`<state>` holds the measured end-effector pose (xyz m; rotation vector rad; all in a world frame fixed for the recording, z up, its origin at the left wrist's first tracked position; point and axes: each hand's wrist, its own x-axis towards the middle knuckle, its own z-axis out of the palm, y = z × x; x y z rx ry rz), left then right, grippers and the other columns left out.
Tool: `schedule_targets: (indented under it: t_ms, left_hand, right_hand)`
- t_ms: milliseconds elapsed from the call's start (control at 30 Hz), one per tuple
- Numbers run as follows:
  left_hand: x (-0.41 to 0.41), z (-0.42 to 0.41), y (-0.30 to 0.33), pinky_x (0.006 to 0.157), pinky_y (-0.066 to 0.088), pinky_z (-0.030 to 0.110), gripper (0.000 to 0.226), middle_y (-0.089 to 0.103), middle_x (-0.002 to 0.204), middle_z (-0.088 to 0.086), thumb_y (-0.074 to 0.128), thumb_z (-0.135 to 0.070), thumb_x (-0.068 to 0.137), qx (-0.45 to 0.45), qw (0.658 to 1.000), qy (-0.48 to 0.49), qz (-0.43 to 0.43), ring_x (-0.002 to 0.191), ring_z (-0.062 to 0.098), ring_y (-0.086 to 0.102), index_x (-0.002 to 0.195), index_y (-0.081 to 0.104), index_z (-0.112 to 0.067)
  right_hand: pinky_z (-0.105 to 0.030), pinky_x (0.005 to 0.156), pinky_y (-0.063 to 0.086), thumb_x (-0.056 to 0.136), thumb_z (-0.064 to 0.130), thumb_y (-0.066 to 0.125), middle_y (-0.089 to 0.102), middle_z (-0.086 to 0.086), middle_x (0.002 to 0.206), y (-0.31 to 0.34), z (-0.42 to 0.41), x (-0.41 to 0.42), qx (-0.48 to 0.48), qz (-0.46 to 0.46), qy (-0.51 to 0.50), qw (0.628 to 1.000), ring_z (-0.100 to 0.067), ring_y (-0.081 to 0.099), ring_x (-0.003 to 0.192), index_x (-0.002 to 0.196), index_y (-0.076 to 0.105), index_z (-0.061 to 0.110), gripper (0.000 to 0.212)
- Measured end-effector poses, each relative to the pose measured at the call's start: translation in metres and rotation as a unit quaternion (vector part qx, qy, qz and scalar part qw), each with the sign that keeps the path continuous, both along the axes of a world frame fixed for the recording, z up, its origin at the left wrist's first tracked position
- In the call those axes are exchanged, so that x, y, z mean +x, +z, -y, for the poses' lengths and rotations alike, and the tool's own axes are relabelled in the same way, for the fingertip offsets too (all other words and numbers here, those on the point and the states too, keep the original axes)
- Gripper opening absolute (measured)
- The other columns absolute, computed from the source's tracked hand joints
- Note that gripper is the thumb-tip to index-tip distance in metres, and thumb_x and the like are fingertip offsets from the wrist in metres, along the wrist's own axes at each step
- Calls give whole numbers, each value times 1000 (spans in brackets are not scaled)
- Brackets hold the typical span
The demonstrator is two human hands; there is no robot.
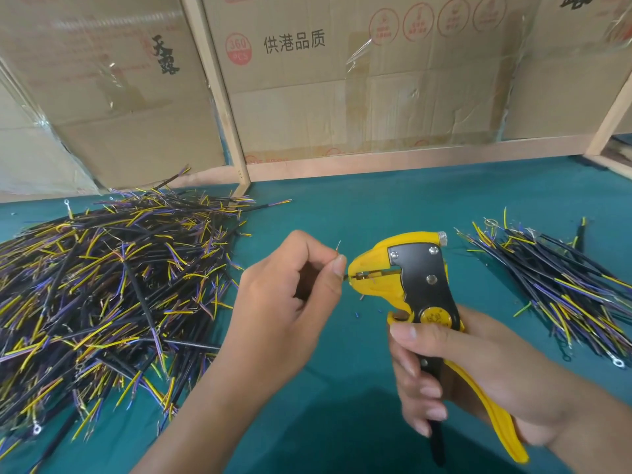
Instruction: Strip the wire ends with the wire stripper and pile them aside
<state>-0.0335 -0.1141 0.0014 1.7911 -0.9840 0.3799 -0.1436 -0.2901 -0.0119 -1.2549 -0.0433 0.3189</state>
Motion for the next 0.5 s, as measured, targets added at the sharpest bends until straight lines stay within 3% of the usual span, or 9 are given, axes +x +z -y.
schedule_targets:
  t_ms: [200,300,400,500]
  left_hand:
    - [0,0,2,47,27,15,15,51,64,1,54,-35,95,-3,1000,-14,-16,48,6,34,83,53,-26]
    - [-4,-1,4,51,32,13,20,52,63,-3,59,-39,92,-21,996,-72,-39,51,5,39,84,54,-21]
    - [-5,-1,4,63,45,14,29,60,74,-4,72,-39,82,-27,992,-101,-66,63,11,54,87,55,-16]
    - [-4,-1,3,61,41,9,21,55,73,-2,64,-29,84,-34,991,-106,-76,62,4,50,88,54,-10]
  right_hand:
    - [-31,47,38,77,44,77,30,-5,53,3,-2,-1,-18,-13,-45,999,-19,30,41,63,47,10,48]
    - [-30,46,37,75,46,77,29,-4,53,3,-4,-1,-25,-19,-45,998,-18,29,40,61,47,12,47]
    - [-32,48,39,77,43,77,31,-6,55,3,-5,0,-4,-23,-38,999,-20,33,42,64,50,11,44]
    - [-40,56,47,80,35,75,37,-11,61,1,-4,3,35,-4,-21,999,-25,42,50,71,55,8,36]
